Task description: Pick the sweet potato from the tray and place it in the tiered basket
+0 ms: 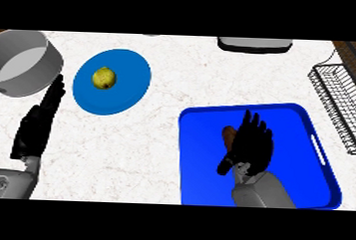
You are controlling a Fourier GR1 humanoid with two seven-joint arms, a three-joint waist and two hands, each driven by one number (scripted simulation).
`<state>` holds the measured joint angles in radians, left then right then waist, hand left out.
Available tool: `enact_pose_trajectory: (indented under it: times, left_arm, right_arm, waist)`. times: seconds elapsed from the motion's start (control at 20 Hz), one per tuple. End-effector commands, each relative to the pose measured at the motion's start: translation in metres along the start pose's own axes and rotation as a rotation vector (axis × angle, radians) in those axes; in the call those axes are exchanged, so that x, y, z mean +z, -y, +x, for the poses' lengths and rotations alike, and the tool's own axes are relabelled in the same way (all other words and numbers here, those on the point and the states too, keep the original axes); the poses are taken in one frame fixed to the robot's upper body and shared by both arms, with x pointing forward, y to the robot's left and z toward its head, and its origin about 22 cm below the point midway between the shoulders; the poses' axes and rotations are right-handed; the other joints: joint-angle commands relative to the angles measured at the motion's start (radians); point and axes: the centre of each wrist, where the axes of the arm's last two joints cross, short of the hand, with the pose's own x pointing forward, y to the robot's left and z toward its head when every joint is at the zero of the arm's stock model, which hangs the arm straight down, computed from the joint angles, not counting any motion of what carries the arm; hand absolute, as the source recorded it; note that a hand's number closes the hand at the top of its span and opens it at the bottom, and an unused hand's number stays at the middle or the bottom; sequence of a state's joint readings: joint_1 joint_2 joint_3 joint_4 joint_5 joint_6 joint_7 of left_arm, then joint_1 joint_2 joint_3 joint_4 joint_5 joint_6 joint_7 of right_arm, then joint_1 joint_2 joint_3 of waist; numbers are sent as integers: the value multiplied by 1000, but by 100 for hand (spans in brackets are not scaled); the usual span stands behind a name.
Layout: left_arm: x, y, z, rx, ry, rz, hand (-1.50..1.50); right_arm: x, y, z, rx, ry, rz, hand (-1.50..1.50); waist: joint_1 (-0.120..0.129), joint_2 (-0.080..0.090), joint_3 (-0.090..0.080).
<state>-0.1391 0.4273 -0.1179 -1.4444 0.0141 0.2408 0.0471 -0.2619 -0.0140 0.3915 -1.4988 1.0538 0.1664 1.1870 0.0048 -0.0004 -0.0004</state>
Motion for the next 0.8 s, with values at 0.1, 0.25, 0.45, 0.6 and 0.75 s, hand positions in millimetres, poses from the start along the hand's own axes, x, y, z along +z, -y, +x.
enact_pose_trajectory:
  times: [0.1,0.25,0.45,0.6,0.75]
  left_arm:
    - [-3,0,0,7,0,0,0]
    - [-6,5,10,-8,-15,-6,0]
    - [-11,-4,13,6,7,-6,0]
    - [-4,-11,16,1,15,2,0]
    - [-13,-3,-2,-12,6,9,0]
  right_arm:
    - [3,-12,11,17,-168,34,-150]
    - [-19,-11,0,16,-175,72,-150]
    - [-24,-18,10,11,-168,83,-150]
    - [-28,-23,8,-8,-186,124,-150]
    - [-31,-48,-3,79,-107,251,150]
  waist:
    - [1,1,0]
    - [-2,0,1]
    - [1,2,0]
    - [3,0,1]
    - [-3,3,0]
